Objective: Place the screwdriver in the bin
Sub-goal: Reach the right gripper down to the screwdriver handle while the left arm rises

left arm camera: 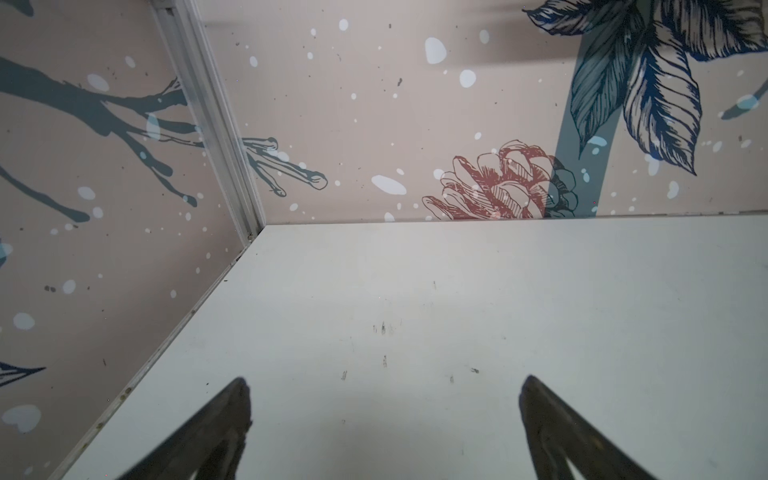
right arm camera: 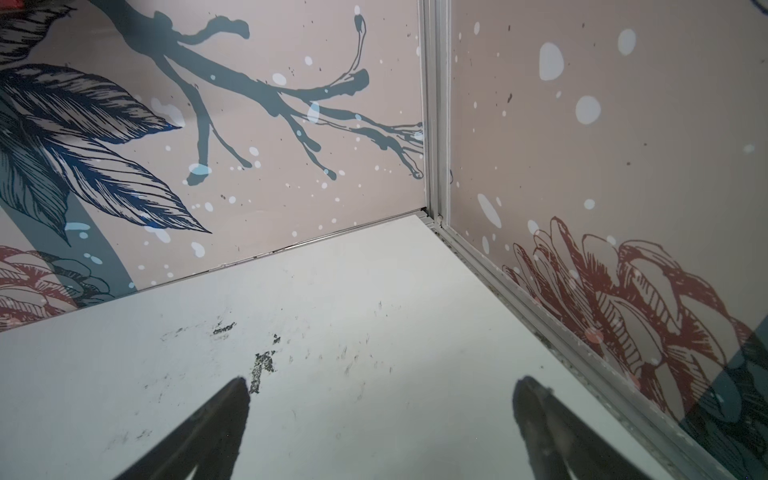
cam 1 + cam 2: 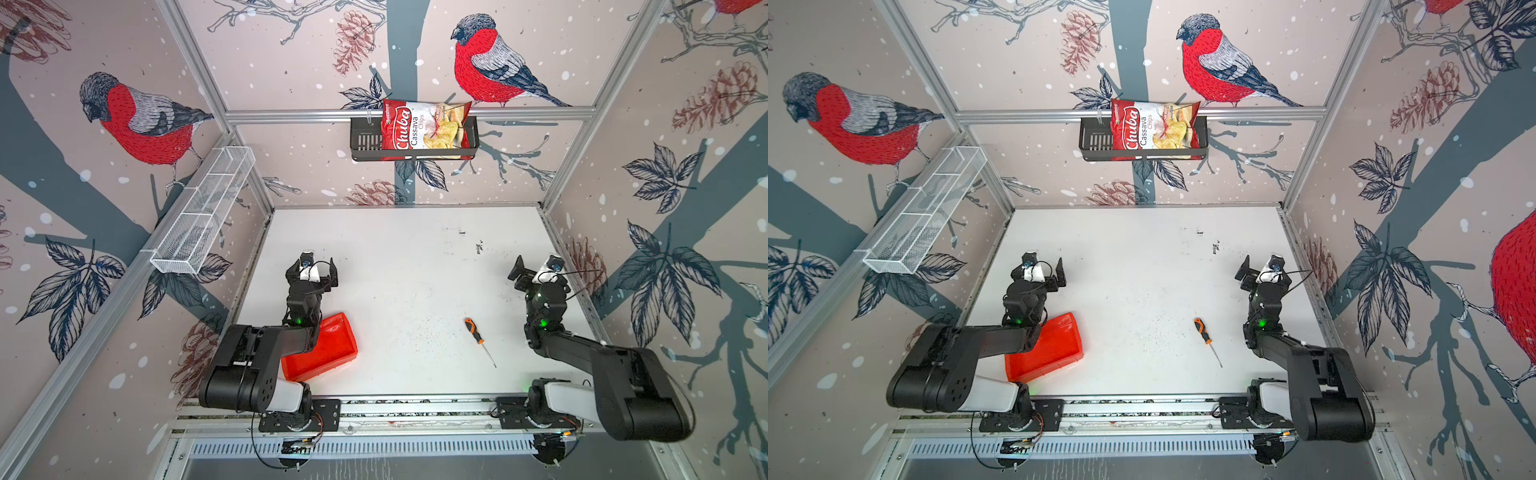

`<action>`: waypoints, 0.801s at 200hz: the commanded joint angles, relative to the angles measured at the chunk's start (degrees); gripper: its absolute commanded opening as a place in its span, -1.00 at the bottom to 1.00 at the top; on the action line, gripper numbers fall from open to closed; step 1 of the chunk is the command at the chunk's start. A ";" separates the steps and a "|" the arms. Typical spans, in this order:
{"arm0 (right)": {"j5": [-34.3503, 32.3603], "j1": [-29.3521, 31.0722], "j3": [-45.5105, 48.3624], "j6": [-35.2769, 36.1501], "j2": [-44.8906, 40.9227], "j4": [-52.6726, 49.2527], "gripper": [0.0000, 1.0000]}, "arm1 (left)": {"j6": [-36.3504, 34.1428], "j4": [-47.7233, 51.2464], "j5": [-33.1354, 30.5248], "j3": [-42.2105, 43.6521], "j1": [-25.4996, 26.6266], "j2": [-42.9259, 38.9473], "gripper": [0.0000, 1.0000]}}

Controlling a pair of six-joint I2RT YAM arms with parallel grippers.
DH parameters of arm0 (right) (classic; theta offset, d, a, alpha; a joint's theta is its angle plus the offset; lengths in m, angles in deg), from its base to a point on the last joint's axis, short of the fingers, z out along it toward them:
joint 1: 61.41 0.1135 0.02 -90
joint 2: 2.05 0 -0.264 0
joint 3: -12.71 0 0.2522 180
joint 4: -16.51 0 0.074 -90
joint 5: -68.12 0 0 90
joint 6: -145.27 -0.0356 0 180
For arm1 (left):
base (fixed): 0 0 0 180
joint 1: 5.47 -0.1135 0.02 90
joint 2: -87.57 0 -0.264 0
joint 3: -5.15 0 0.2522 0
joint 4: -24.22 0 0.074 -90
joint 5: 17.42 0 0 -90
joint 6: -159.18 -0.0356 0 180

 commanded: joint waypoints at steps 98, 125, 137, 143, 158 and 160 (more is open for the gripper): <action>5.99 5.30 -11.98 -4.85 -20.27 -39.36 0.99 | -13.09 44.18 27.24 -16.17 8.97 -17.39 0.98; 9.20 8.55 -15.46 2.41 -21.50 -46.46 0.99 | -17.91 48.13 35.61 -16.16 10.12 -18.93 0.99; 10.24 10.54 -16.96 4.90 -21.30 -49.35 0.99 | -18.82 47.71 39.87 -14.89 10.14 -19.14 0.98; 10.54 11.58 -17.72 5.90 -21.00 -50.74 0.99 | -19.45 47.65 42.01 -14.46 10.23 -19.29 0.98; 10.56 14.56 -19.64 7.30 -19.92 -54.21 0.99 | -20.24 47.66 45.09 -13.71 10.23 -19.49 0.98; 10.58 14.99 -19.86 7.44 -19.75 -54.68 0.99 | -20.36 47.66 45.30 -13.55 10.23 -19.59 0.98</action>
